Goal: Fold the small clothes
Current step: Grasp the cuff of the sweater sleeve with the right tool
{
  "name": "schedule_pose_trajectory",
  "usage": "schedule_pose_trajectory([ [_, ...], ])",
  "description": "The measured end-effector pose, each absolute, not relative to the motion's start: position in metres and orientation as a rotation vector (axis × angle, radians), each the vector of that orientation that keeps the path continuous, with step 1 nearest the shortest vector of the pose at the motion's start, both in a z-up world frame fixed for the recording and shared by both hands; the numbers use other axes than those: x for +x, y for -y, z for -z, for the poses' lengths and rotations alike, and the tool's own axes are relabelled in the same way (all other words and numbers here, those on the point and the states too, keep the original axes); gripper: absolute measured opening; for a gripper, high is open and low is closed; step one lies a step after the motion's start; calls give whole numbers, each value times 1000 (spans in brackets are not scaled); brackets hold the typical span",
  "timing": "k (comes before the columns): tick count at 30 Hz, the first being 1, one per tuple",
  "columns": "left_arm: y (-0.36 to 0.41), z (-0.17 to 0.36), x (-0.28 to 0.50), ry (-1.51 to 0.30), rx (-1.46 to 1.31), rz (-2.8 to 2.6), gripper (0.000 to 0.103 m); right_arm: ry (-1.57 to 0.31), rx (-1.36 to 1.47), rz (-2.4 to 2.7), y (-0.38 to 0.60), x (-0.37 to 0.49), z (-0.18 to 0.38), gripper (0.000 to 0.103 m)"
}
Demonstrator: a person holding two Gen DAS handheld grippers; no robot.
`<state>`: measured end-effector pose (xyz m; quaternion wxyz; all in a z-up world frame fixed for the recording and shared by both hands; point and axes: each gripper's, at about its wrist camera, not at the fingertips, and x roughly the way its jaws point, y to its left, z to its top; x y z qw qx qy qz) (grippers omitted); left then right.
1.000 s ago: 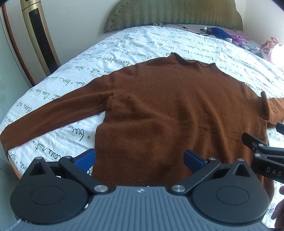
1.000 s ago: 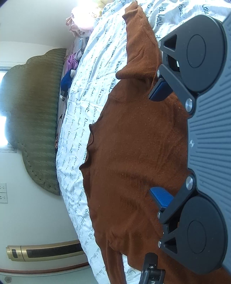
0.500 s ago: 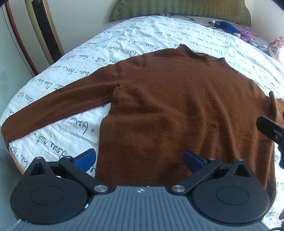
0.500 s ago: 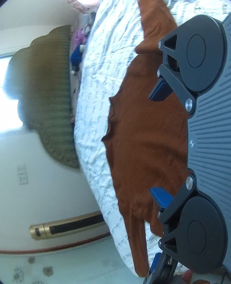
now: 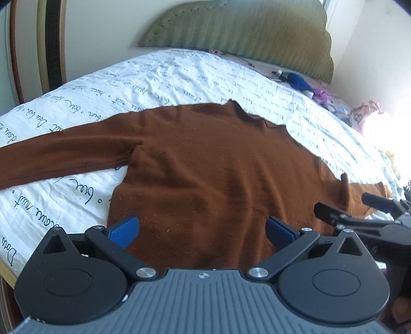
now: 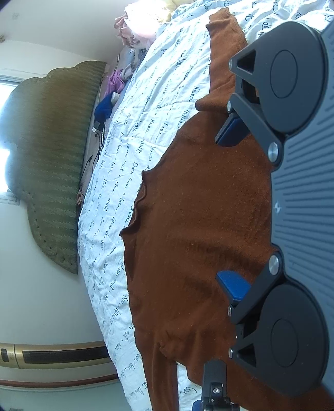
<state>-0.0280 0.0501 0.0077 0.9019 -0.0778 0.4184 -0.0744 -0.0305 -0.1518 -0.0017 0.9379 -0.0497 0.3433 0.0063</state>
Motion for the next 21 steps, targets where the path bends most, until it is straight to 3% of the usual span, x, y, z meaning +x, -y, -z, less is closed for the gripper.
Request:
schedule_pose_trajectory([
  [6, -44, -3, -30, -883, -164, 193, 103, -645, 147, -106, 182, -36, -9, 103],
  [11, -46, -6, -33, -826, -168, 173, 103, -147, 535, -276, 242, -90, -12, 103],
  [16, -54, -7, -30, -828, -207, 162, 103, -296, 603, -330, 293, -68, 12, 103],
  [21, -65, -3, -26, -842, -206, 131, 103, -294, 340, 135, 351, -71, -5, 103],
])
